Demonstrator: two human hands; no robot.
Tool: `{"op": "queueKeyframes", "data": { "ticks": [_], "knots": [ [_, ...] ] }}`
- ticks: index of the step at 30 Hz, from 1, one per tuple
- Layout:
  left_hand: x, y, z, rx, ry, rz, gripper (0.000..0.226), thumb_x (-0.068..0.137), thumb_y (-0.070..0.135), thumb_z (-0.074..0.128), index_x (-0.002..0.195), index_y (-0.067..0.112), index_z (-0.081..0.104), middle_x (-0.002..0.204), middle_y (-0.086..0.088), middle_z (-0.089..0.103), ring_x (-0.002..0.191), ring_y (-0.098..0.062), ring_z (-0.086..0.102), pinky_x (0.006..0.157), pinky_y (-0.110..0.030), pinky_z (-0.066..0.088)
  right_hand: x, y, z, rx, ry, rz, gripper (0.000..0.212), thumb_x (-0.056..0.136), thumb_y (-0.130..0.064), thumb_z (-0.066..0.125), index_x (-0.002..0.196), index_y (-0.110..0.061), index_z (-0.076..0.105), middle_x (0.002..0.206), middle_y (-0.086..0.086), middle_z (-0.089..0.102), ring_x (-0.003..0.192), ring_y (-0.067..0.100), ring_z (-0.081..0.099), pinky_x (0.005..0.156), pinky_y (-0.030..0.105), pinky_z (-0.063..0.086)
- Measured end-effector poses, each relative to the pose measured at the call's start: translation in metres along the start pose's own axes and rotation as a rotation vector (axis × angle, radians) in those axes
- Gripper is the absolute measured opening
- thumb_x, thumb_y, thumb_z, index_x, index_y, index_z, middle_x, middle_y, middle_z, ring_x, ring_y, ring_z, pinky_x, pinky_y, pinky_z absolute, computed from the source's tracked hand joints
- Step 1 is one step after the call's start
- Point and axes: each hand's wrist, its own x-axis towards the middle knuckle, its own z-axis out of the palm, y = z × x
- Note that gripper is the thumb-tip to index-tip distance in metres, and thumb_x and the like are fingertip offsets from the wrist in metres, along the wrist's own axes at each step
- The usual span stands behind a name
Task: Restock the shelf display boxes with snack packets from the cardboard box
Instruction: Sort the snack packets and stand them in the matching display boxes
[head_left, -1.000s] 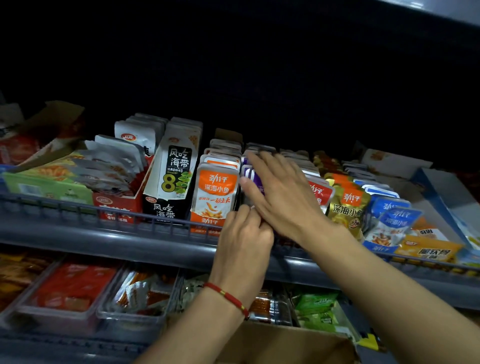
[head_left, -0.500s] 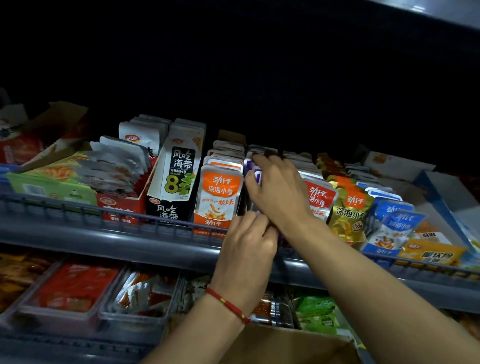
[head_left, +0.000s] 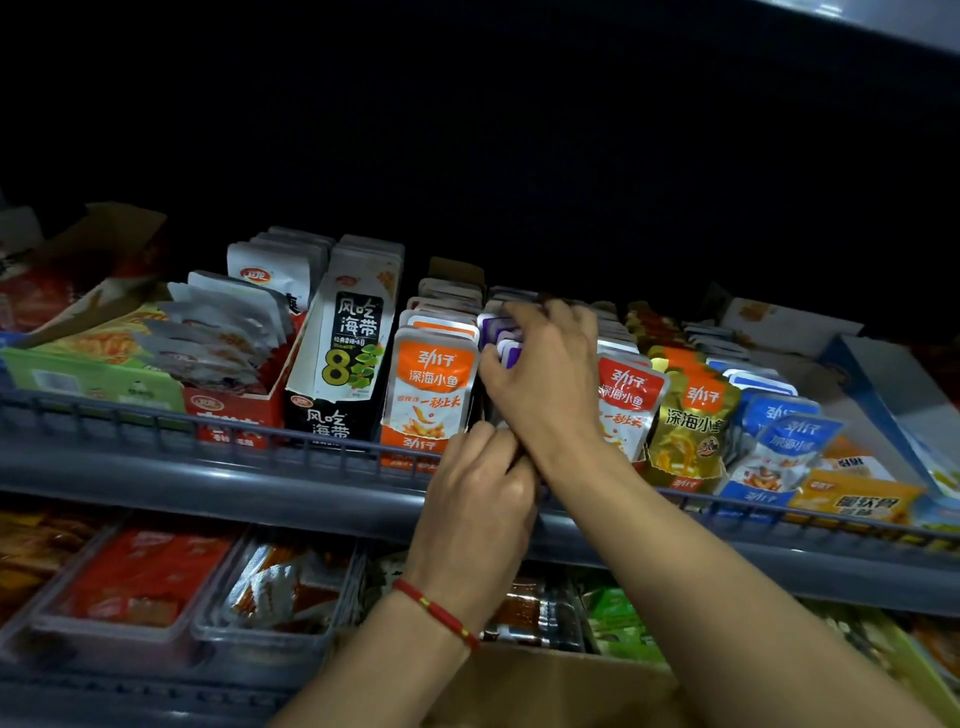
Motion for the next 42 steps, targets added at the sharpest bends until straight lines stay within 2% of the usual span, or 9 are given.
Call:
{"op": "queueKeyframes", "data": {
  "ticks": [5,9,13,20,27,32,38,42],
  "knots": [
    [0.001,-0.002,-0.001,-0.004,0.007,0.009,0.011,0.075,0.003,0.077,0.081,0.009,0.070,0.084,-0.007,0.061,0.080,-0.026,0.053,0.069,-0.039,0.045,-0.003,0.000,-0.001,-0.002,0.019,-0.034,0.053,0.091,-0.042,0.069,0.137,-0.017,0.059,0.143,0.010,0.049,0.138,0.028,0.035,0.106,0.034,0.038],
    [0.001,-0.001,-0.001,0.000,0.001,0.008,0.009,0.077,0.005,0.076,0.082,0.010,0.070,0.086,-0.006,0.061,0.082,-0.026,0.053,0.071,-0.038,0.045,-0.001,0.006,0.000,0.017,-0.013,0.003,0.058,0.092,-0.054,0.062,0.138,-0.019,0.057,0.139,0.009,0.052,0.133,0.027,0.041,0.104,0.037,0.042],
    [0.000,0.000,-0.002,0.002,-0.021,0.000,0.014,0.074,0.002,0.078,0.084,0.008,0.071,0.087,-0.007,0.062,0.082,-0.026,0.054,0.070,-0.040,0.048,0.000,0.005,0.001,0.012,-0.008,-0.015,0.050,0.095,-0.047,0.059,0.137,-0.019,0.058,0.134,0.009,0.055,0.127,0.027,0.044,0.102,0.037,0.043],
    [0.000,-0.001,-0.001,-0.020,-0.019,-0.005,0.015,0.073,0.000,0.079,0.085,0.006,0.072,0.087,-0.009,0.063,0.081,-0.027,0.055,0.068,-0.040,0.050,0.000,0.000,-0.001,0.019,-0.018,0.022,0.050,0.092,-0.038,0.066,0.138,-0.021,0.057,0.137,0.007,0.054,0.131,0.026,0.041,0.102,0.031,0.039],
    [0.000,0.002,-0.003,-0.025,-0.018,-0.009,0.011,0.078,0.003,0.074,0.088,0.006,0.072,0.090,-0.010,0.064,0.083,-0.028,0.055,0.070,-0.043,0.051,0.001,0.000,-0.002,0.006,-0.018,0.043,0.053,0.092,-0.044,0.066,0.137,-0.018,0.056,0.139,0.009,0.052,0.132,0.028,0.037,0.105,0.035,0.038],
    [-0.001,0.003,-0.002,-0.012,-0.027,-0.010,0.012,0.081,0.002,0.072,0.093,0.004,0.074,0.095,-0.009,0.065,0.087,-0.026,0.056,0.073,-0.041,0.052,0.011,0.000,0.000,-0.015,-0.033,0.022,0.054,0.095,-0.052,0.055,0.135,-0.016,0.061,0.126,0.014,0.061,0.120,0.033,0.052,0.094,0.045,0.049],
    [-0.002,0.002,-0.001,-0.015,-0.043,-0.015,0.013,0.083,0.004,0.072,0.095,0.004,0.074,0.096,-0.008,0.066,0.089,-0.024,0.055,0.073,-0.041,0.052,0.015,-0.001,0.000,-0.151,-0.037,-0.043,0.037,0.100,-0.045,0.053,0.127,-0.025,0.068,0.114,0.012,0.069,0.105,0.035,0.063,0.075,0.040,0.052],
    [-0.003,0.002,-0.001,-0.022,-0.044,-0.016,0.013,0.082,0.003,0.073,0.094,0.004,0.075,0.095,-0.008,0.065,0.089,-0.024,0.055,0.073,-0.040,0.052,0.013,-0.002,0.002,-0.114,0.034,-0.002,0.036,0.099,-0.044,0.055,0.123,-0.023,0.072,0.106,0.010,0.072,0.097,0.033,0.066,0.072,0.040,0.054]
  ]
}}
